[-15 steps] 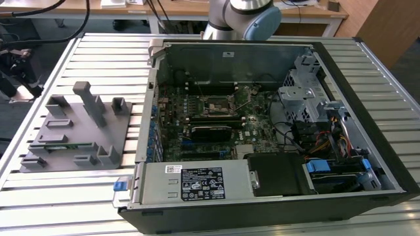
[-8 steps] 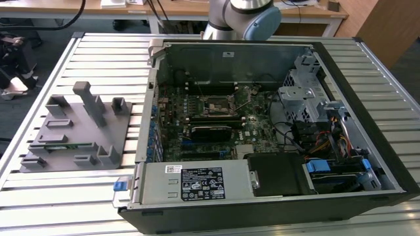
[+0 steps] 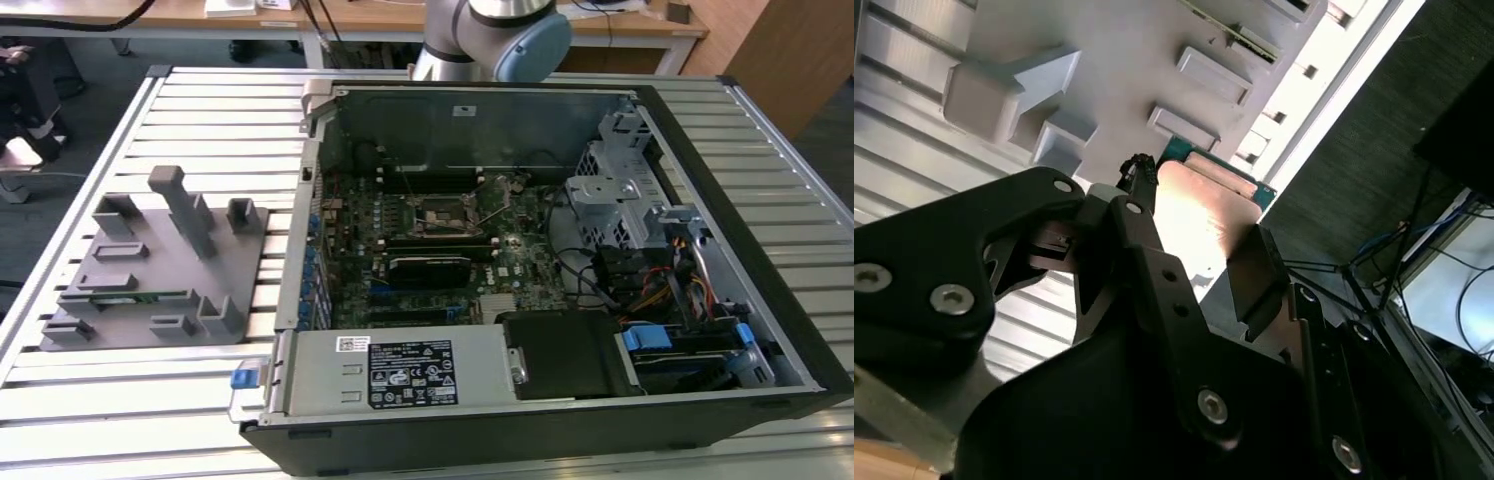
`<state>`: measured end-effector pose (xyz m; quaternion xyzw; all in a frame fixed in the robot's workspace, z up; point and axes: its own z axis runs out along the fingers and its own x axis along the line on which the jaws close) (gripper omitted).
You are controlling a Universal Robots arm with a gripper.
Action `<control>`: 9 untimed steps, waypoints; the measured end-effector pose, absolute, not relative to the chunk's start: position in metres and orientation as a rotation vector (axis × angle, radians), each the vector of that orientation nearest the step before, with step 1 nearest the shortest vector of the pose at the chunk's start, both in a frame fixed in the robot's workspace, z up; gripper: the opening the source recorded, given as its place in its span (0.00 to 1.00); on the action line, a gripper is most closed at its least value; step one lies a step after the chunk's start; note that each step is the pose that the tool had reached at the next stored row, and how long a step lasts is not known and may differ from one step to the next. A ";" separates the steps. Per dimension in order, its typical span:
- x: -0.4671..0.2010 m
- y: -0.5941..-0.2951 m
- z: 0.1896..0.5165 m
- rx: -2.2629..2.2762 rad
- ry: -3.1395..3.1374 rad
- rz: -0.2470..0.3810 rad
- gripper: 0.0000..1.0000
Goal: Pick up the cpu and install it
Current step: 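Pick up the cpu and move it towards the insertion slot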
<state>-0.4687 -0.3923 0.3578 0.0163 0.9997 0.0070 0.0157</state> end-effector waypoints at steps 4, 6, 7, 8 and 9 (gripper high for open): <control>-0.469 -0.391 0.369 0.050 3.107 0.018 0.53; -0.469 -0.391 0.375 0.050 3.105 0.016 0.53; -0.469 -0.390 0.378 0.050 3.104 0.015 0.53; -0.469 -0.390 0.380 0.050 3.103 0.014 0.53; -0.469 -0.390 0.383 0.050 3.102 0.014 0.53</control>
